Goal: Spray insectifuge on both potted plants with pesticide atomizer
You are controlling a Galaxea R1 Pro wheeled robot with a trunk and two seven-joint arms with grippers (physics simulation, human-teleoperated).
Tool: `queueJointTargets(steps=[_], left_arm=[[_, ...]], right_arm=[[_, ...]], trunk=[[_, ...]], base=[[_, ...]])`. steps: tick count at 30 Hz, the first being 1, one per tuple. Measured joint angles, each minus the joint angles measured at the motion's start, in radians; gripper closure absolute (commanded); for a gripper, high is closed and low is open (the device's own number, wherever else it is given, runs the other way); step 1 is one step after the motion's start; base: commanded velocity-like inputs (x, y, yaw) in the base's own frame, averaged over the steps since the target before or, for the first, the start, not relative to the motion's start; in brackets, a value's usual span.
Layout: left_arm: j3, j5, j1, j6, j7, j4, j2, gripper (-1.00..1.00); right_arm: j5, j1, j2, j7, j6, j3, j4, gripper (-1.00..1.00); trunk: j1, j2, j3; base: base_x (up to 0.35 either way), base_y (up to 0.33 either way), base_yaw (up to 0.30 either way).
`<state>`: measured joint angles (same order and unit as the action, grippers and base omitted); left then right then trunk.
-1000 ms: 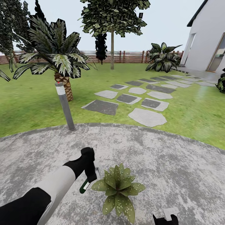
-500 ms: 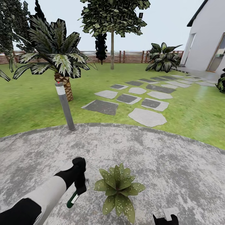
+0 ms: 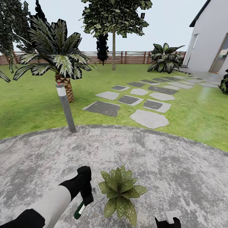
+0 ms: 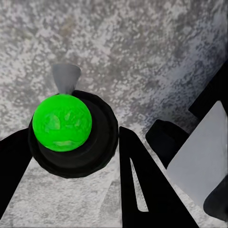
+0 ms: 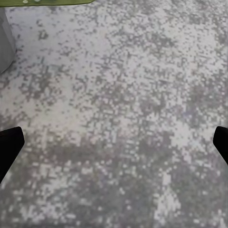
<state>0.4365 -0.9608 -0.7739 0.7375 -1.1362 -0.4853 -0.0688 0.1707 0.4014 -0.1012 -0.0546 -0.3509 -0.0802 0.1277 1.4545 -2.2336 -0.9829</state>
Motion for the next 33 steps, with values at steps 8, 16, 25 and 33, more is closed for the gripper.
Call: queueJointTargets(steps=[8, 16, 25, 33], left_arm=[[-0.013, 0.006, 0.003, 0.001, -0.010, -0.008, -0.007, 1.00], [-0.015, 0.074, 0.003, -0.001, -0.015, -0.009, -0.003, 1.00], [-0.005, 0.126, 0.020, -0.110, -0.011, 0.004, 0.006, 1.00], [0.002, 0.113, 0.019, -0.088, -0.007, -0.009, -0.002, 1.00]], right_arm=[[0.000, 0.000, 0.000, 0.000, 0.000, 0.000, 0.000, -1.00], [0.000, 0.000, 0.000, 0.000, 0.000, 0.000, 0.000, -1.00], [0.000, 0.000, 0.000, 0.000, 0.000, 0.000, 0.000, -1.00], [0.000, 0.000, 0.000, 0.000, 0.000, 0.000, 0.000, -1.00]], trunk=[[0.000, 0.000, 0.000], [0.000, 0.000, 0.000], [0.000, 0.000, 0.000], [0.000, 0.000, 0.000]], base=[[0.000, 0.000, 0.000], [0.000, 0.000, 0.000], [0.000, 0.000, 0.000], [0.000, 0.000, 0.000]])
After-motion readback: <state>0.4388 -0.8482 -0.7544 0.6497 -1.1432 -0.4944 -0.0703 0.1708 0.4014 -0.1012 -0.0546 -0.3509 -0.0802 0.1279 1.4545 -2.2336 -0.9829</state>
